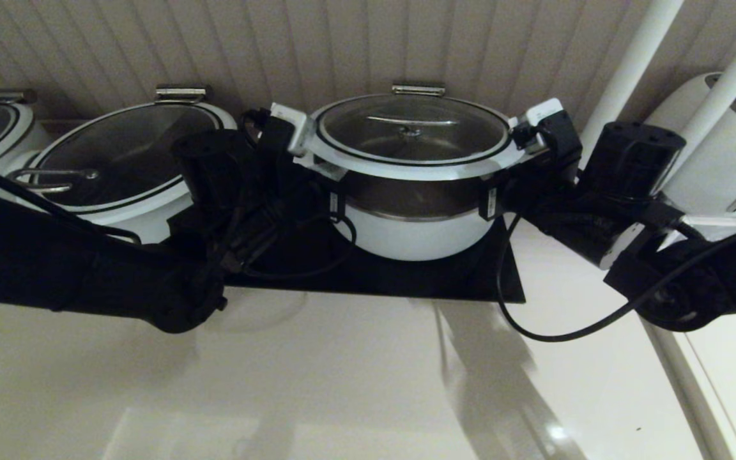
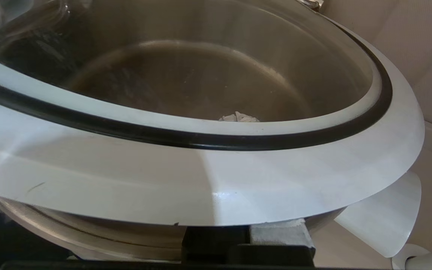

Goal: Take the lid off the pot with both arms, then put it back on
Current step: Open the pot lid completely

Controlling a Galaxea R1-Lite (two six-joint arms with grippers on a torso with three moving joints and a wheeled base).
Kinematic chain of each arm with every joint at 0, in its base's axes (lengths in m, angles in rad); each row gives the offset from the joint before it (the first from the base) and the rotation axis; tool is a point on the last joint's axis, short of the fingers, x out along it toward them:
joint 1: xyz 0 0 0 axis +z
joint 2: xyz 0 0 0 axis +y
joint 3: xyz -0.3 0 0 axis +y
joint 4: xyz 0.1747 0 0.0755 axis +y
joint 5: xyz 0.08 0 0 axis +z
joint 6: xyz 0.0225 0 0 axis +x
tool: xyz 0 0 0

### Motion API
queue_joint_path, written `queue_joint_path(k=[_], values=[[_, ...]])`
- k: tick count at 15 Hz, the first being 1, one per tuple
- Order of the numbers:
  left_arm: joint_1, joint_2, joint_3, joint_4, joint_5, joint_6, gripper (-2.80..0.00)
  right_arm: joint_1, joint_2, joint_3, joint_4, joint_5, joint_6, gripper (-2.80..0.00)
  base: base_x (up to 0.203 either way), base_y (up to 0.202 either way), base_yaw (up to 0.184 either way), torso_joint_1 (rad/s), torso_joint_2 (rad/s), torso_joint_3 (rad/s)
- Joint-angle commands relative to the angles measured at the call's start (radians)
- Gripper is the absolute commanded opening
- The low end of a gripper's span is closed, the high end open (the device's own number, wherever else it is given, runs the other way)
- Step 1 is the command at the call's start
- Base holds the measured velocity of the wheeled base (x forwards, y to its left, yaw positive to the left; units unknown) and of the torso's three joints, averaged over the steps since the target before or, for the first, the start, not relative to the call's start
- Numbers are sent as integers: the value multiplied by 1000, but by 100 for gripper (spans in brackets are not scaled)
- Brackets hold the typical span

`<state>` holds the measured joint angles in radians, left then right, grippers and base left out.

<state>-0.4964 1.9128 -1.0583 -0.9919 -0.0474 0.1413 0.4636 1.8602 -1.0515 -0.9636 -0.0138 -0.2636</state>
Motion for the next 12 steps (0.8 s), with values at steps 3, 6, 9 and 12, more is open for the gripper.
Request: queue_joint_path(k=[3,6,9,12], values=[[0,-22,76,-17,0,6,-280,0,-4,-1,-7,0,-3,-280,0,0,0,0,0,0],[0,-58,181,-70,0,18,-280,0,-6,-1,-9,0,-3,-280,0,0,0,0,0,0],[-1,-140,300,-74,-1,54,-280,0,-7,-2,-9,0,-3,-280,0,0,0,0,0,0],[0,-232,415,-72,-2,69,-280,0,-7,-4,-18,2,-3,-280,0,0,0,0,0,0]])
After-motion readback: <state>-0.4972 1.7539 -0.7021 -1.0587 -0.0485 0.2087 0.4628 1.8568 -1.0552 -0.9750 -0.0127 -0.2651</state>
